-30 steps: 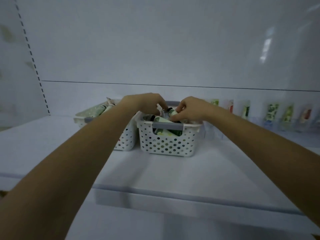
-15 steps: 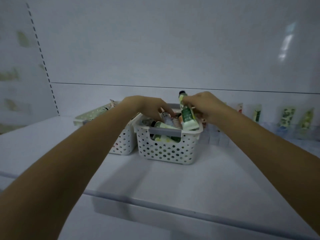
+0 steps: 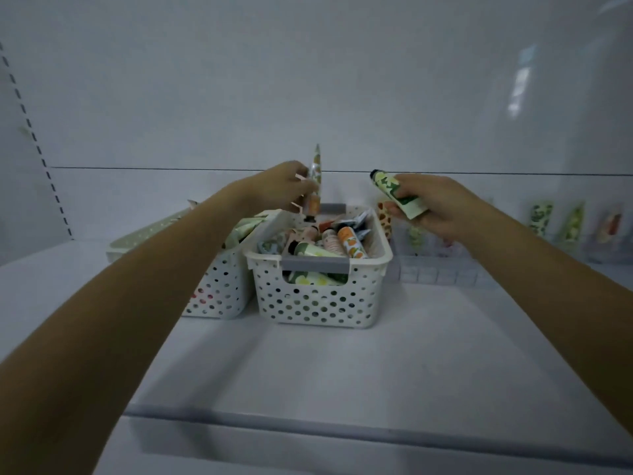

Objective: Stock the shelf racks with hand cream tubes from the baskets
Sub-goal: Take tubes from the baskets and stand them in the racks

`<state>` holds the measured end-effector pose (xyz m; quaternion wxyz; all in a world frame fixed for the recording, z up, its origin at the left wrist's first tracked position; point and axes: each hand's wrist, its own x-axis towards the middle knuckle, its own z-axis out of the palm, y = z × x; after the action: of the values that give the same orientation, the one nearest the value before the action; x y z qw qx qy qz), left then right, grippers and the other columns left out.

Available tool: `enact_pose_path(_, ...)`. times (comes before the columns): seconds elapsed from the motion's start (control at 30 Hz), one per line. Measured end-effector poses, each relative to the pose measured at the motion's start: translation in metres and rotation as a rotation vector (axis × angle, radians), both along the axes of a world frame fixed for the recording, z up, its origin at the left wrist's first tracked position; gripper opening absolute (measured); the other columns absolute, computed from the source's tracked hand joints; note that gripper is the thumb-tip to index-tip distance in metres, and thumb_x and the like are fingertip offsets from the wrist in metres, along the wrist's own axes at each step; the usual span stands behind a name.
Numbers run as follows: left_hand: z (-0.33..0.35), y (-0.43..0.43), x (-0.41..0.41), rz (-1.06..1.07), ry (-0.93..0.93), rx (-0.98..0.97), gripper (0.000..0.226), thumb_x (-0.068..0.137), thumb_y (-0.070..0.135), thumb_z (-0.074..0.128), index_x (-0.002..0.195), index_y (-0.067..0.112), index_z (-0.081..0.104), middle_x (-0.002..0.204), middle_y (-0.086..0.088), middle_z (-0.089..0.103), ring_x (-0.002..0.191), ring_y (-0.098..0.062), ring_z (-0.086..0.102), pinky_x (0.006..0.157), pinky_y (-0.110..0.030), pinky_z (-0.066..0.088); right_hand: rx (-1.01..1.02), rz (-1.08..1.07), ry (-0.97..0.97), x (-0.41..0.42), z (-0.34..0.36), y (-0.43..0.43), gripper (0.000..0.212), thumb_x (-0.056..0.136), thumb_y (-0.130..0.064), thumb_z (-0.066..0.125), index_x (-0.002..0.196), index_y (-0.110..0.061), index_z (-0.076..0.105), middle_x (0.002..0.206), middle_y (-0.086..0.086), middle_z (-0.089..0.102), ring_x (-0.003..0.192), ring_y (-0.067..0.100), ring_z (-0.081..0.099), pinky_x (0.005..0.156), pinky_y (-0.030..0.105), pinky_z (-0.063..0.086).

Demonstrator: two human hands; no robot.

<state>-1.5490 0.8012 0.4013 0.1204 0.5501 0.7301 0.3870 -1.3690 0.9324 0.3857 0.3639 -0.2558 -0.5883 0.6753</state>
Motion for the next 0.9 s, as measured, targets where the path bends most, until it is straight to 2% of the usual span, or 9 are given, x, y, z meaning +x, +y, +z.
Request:
enact_pose_path(0.07, 0.004, 0.006, 0.012, -0.032, -0.342, 0.063, 0.013, 0.098, 0.011, 0.030, 0.106, 0.003, 0.037, 0.099, -0.016, 0.056, 0.085, -0.025, 0.059, 0.077, -0.033, 0.051, 0.027, -0.052, 0.055, 0.008, -0.002, 0.007, 0.023, 0.085, 0.005, 0.058, 0.108, -0.002, 0.056, 0.090, 0.015, 0.062, 0.064, 0.019, 0.065, 0.053, 0.021, 0.055)
enact_pose_path(0.13, 0.009, 0.014, 0.025, -0.002, -0.483, 0.089, 0.017, 0.097, 0.013, 0.028, 0.104, 0.003, 0.040, 0.089, -0.010, 0.052, 0.069, -0.017, 0.053, 0.065, -0.028, 0.047, 0.026, -0.078, 0.095, 0.016, -0.003, 0.014, 0.006, 0.085, -0.003, 0.063, 0.089, -0.002, 0.060, 0.071, 0.009, 0.065, 0.057, 0.013, 0.061, 0.050, 0.017, 0.051)
enact_pose_path(0.2, 0.014, 0.024, 0.038, 0.035, -0.490, 0.089, 0.018, 0.097, 0.019, 0.033, 0.102, 0.005, 0.043, 0.080, -0.006, 0.050, 0.061, -0.014, 0.048, 0.056, -0.025, 0.042, 0.022, -0.101, 0.102, 0.022, -0.003, 0.022, 0.008, 0.085, -0.013, 0.065, 0.084, -0.006, 0.062, 0.071, 0.006, 0.062, 0.058, 0.011, 0.056, 0.052, 0.019, 0.051)
enact_pose_path(0.27, 0.019, 0.035, 0.052, 0.034, -0.464, 0.078, 0.021, 0.099, 0.025, 0.037, 0.105, 0.005, 0.043, 0.072, -0.004, 0.047, 0.059, -0.012, 0.048, 0.054, -0.023, 0.043, 0.009, -0.110, 0.113, 0.028, -0.002, 0.029, 0.012, 0.087, -0.020, 0.064, 0.089, -0.008, 0.062, 0.079, 0.006, 0.064, 0.065, 0.014, 0.059, 0.061, 0.024, 0.055)
enact_pose_path(0.43, 0.029, 0.071, 0.094, 0.003, -0.435, 0.083, 0.018, 0.098, 0.023, 0.043, 0.104, 0.006, 0.045, 0.086, -0.004, 0.056, 0.074, -0.013, 0.061, 0.056, -0.023, 0.046, 0.080, -0.053, 0.100, 0.057, -0.006, 0.056, 0.017, 0.092, -0.025, 0.056, 0.089, -0.010, 0.063, 0.080, 0.005, 0.068, 0.061, 0.013, 0.061, 0.054, 0.027, 0.049)
enact_pose_path(0.53, 0.029, 0.102, 0.126, 0.003, -0.420, 0.078, 0.016, 0.096, 0.021, 0.047, 0.089, 0.008, 0.052, 0.087, -0.005, 0.059, 0.075, -0.017, 0.059, 0.070, -0.029, 0.051, 0.109, -0.077, 0.109, 0.087, -0.008, 0.079, 0.011, 0.092, -0.019, 0.057, 0.086, -0.011, 0.060, 0.078, 0.005, 0.063, 0.063, 0.015, 0.059, 0.052, 0.023, 0.052)
enact_pose_path(0.63, 0.024, 0.144, 0.169, -0.011, -0.484, 0.111, 0.015, 0.096, 0.018, 0.048, 0.094, 0.004, 0.053, 0.095, -0.011, 0.059, 0.077, -0.020, 0.059, 0.083, -0.036, 0.052, 0.124, -0.121, 0.056, 0.127, -0.010, 0.109, 0.012, 0.092, -0.016, 0.055, 0.082, -0.011, 0.060, 0.073, 0.006, 0.060, 0.062, 0.017, 0.057, 0.054, 0.027, 0.049)
enact_pose_path(0.77, 0.003, 0.204, 0.240, -0.053, -0.564, 0.165, 0.019, 0.096, 0.018, 0.048, 0.108, 0.004, 0.052, 0.093, -0.012, 0.058, 0.069, -0.018, 0.056, 0.066, -0.031, 0.051, 0.097, -0.227, 0.042, 0.190, -0.015, 0.159, 0.017, 0.091, -0.013, 0.051, 0.075, -0.012, 0.056, 0.065, 0.005, 0.052, 0.054, 0.015, 0.049, 0.050, 0.025, 0.040)
enact_pose_path(0.9, -0.019, 0.253, 0.302, -0.085, -0.649, 0.256, 0.009, 0.094, 0.018, 0.052, 0.097, 0.009, 0.053, 0.070, -0.003, 0.049, 0.056, -0.012, 0.050, 0.055, -0.026, 0.044, 0.085, -0.308, 0.060, 0.247, -0.021, 0.205, 0.018, 0.090, -0.012, 0.049, 0.073, -0.010, 0.053, 0.063, 0.007, 0.047, 0.052, 0.018, 0.045, 0.049, 0.026, 0.039)
